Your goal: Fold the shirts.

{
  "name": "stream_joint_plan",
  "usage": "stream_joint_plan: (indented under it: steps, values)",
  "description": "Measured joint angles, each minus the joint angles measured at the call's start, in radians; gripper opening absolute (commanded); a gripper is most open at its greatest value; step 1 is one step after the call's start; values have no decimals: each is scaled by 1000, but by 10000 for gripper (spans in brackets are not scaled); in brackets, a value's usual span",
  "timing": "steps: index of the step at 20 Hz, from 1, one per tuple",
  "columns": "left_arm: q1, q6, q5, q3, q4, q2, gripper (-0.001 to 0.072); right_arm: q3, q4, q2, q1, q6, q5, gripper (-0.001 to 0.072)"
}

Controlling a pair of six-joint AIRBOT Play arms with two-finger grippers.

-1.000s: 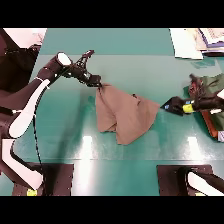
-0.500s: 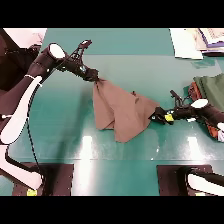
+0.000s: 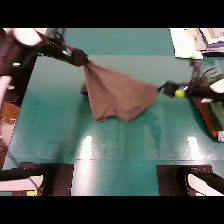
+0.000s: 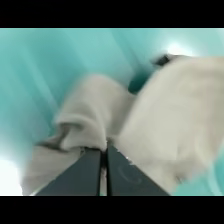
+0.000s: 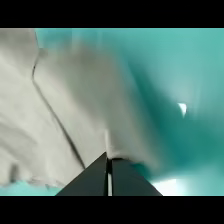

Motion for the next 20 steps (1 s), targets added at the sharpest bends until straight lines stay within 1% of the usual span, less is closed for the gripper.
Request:
stream_joint_plan:
  steps: [6,9,12,15,18,20]
  values:
    - [-4,-4,-12,41,24,324,23,352,4,146,-77,-5,89,18]
    - [-4,-6,-62,81,14,412,23,476,4,169,-97,3,166,18]
    - [-4,-7,-145,89,-32,436,23,547,-8,178,-105,23,227,18]
    - [-4,-20,-205,21,-61,424,24,574,-72,153,-100,64,284,18]
    - [-4,-27,-235,-151,-95,394,24,564,-155,82,-66,90,359,18]
    - [-4,-29,-233,-306,-121,369,24,525,-204,18,-39,98,389,18]
